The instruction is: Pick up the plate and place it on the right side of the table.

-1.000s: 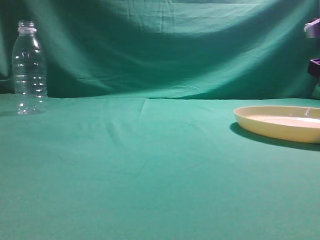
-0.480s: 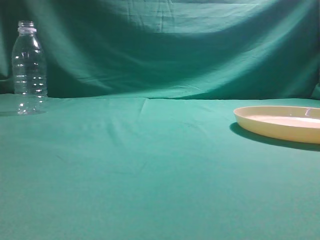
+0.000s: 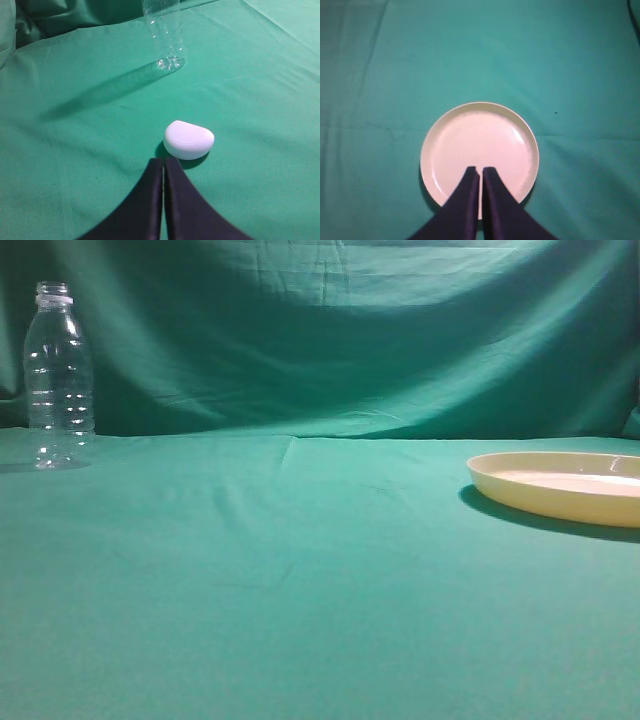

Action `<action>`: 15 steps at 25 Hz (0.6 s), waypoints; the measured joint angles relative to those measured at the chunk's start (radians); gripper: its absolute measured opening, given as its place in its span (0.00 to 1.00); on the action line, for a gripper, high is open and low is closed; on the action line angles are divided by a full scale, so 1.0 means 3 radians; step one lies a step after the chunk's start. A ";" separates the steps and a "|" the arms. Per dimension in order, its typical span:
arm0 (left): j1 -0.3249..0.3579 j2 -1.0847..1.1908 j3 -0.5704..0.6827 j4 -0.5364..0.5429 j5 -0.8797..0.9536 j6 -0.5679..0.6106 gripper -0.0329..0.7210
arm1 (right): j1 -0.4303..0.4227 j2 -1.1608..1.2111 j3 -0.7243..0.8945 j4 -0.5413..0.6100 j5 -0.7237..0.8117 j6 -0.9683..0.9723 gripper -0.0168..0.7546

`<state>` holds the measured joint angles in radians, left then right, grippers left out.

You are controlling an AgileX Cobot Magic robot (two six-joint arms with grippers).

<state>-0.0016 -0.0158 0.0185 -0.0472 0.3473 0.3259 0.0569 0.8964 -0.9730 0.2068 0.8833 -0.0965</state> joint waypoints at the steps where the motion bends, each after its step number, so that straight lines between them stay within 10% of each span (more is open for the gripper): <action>1: 0.0000 0.0000 0.0000 0.0000 0.0000 0.0000 0.04 | 0.0000 -0.0178 0.0089 0.0009 -0.0010 -0.0025 0.02; 15: 0.0000 0.0000 0.0000 0.0000 0.0000 0.0000 0.04 | 0.0000 -0.1743 0.0780 0.0358 0.0323 -0.0082 0.02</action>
<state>-0.0016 -0.0158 0.0185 -0.0472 0.3473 0.3259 0.0569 0.3735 -0.7390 0.3144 0.9801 -0.1212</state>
